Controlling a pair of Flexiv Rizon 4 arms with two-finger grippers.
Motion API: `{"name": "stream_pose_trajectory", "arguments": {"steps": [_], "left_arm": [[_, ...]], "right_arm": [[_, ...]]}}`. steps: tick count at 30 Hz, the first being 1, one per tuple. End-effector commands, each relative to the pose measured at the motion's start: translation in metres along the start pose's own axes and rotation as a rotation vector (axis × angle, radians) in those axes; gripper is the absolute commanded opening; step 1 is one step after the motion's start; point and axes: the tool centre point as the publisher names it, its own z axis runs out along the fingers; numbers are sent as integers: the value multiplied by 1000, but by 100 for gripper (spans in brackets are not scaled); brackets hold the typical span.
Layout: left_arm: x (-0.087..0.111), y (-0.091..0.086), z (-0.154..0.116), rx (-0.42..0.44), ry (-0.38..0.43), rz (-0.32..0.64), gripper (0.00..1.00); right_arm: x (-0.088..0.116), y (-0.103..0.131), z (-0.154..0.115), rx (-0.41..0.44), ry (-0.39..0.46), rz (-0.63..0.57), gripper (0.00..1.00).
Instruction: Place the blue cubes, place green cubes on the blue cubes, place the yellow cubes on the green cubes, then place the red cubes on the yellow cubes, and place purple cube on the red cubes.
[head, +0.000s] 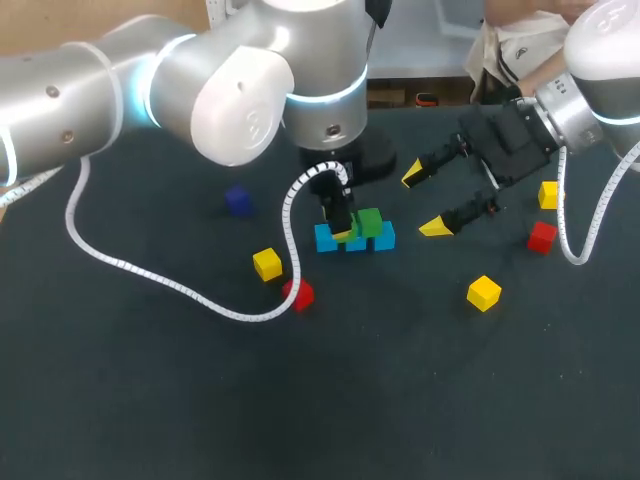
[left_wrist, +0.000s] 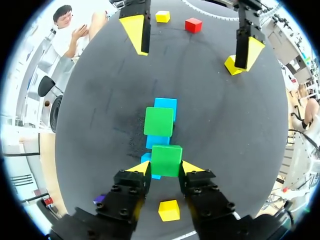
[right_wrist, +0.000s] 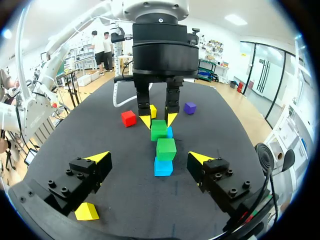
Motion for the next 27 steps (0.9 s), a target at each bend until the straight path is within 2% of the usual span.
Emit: {"name": "stream_pose_trajectory", "arguments": {"steps": [1,14,27], "left_arm": [[-1,2,0,2,5,-3,0],[-4,7,1,5,-2,1,0],[4,12,3,1,4,-15,0]], "right_arm": [[0,0,0,1,-1,-1,100],[0,0,0,1,-1,-1,100],[0,0,0,1,-1,-1,100]]}}
